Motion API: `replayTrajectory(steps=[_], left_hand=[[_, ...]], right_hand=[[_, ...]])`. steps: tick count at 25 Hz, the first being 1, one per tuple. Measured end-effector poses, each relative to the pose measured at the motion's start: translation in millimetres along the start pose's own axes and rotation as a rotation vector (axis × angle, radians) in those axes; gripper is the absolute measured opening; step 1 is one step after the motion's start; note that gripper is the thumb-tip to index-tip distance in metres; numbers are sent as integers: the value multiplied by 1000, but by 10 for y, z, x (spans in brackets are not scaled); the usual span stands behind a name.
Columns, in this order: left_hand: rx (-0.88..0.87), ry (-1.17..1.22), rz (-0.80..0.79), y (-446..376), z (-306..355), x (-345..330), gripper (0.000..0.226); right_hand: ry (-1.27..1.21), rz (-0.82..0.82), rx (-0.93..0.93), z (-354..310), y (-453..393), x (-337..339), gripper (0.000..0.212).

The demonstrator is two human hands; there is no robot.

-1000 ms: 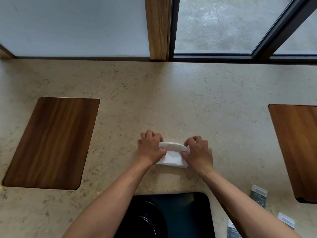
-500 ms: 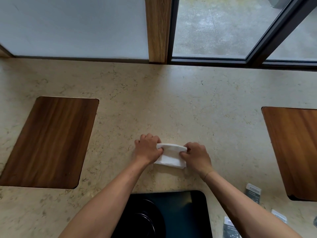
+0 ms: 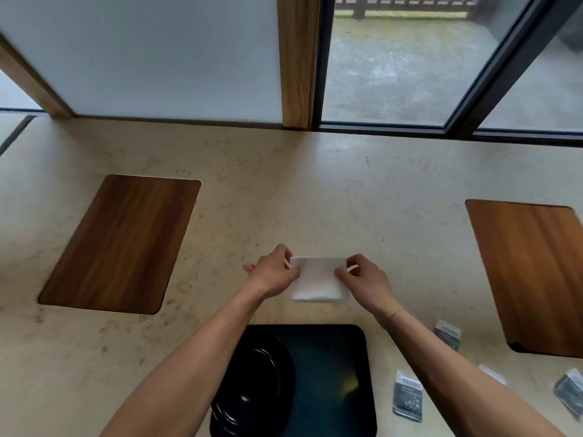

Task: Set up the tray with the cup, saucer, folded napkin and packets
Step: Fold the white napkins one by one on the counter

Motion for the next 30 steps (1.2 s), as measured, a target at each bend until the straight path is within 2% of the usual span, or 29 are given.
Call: replayTrajectory(steps=[6, 13, 17, 24, 30], left_hand=[[13, -30, 16, 485, 109, -174, 31], [-28, -261, 6, 853, 64, -541, 35], [-40, -393, -28, 933, 11, -664, 42], [-53, -488, -28, 977, -21, -745, 50], [-73, -527, -45, 955, 28, -776, 54]], right_hand=[[-18, -27, 10, 213, 416, 130, 25], [59, -73, -36, 582, 886, 20, 30], [170, -54, 14, 661, 1060, -45, 31], [405, 5, 129, 619, 1159, -124, 67], [496, 48, 149, 632, 1169, -159, 67]])
Point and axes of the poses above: each hand's wrist, its own y-axis away from the middle knuckle, its own x-axis out of the back of the hand, z = x × y, the point moved 4 cm from there along -y, towards the middle knuckle, and after that the axes turned 2 degrees about z, right-handed, at the moved point
